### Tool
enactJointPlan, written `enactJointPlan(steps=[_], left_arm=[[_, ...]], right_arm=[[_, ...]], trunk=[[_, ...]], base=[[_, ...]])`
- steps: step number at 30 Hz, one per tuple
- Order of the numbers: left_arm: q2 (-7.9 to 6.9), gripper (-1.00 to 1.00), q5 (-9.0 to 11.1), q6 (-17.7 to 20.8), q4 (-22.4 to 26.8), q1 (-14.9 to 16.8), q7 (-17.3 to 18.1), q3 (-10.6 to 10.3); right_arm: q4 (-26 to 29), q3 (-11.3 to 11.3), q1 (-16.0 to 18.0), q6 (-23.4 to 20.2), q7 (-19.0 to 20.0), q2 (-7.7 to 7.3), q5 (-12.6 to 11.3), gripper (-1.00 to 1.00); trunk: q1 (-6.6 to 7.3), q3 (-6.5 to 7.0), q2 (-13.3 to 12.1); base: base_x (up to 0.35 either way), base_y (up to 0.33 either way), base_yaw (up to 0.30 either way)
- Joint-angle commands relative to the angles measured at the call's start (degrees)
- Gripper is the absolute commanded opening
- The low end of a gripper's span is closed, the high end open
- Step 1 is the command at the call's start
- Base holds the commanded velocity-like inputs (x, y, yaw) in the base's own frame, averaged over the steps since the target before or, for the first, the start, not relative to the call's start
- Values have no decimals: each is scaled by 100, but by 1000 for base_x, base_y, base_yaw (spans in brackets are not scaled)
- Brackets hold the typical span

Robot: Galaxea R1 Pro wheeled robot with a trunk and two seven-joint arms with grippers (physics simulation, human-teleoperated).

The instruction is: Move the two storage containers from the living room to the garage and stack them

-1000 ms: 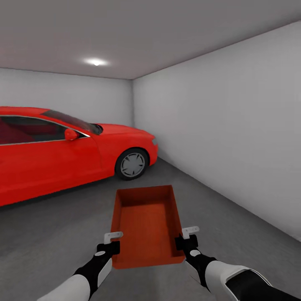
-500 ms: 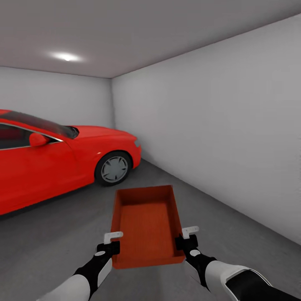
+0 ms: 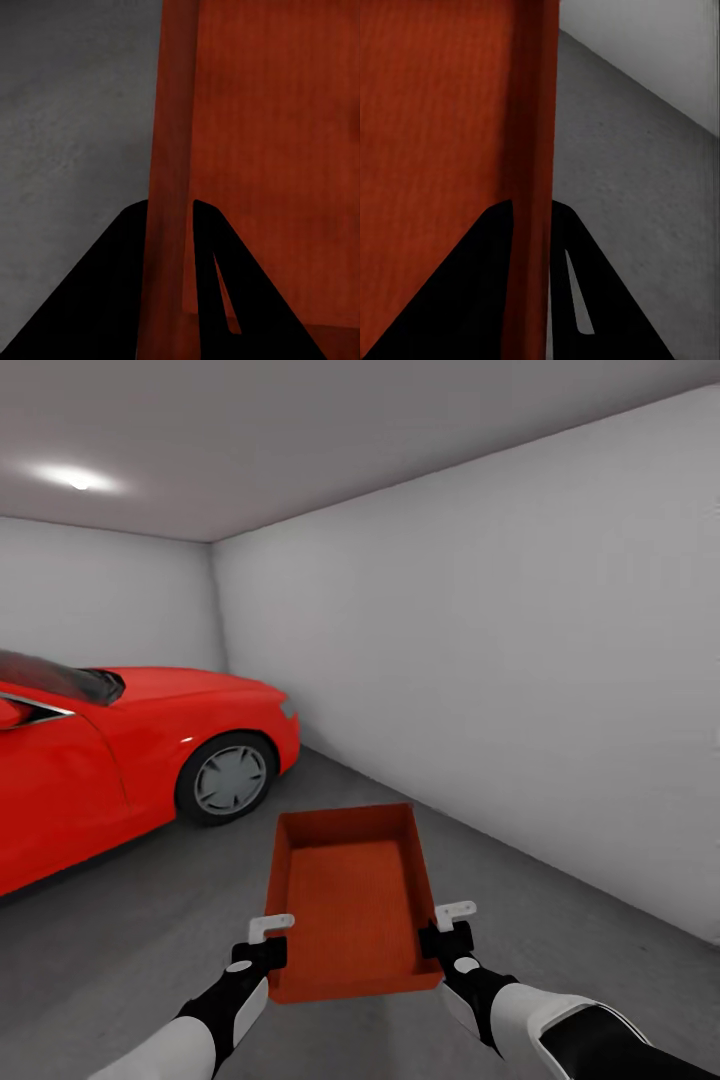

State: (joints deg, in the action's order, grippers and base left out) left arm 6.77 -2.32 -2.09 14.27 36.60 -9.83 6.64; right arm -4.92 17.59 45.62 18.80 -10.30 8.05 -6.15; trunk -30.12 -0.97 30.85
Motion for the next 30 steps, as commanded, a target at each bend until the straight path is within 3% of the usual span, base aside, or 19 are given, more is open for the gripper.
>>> enactJointPlan(steps=[1, 30], left_arm=[[-335, -100, -6, -19, -21, -3, -28, 48], [-352, -100, -6, -25, -21, -3, -28, 49]], right_arm=[[369, -326, 17, 338, -434, 4, -141, -100], [369, -326, 17, 336, -429, -2, -141, -100]], trunk=[[-6, -11, 10], [-6, -11, 10]], base=[[322, 153, -274], [321, 172, -274]])
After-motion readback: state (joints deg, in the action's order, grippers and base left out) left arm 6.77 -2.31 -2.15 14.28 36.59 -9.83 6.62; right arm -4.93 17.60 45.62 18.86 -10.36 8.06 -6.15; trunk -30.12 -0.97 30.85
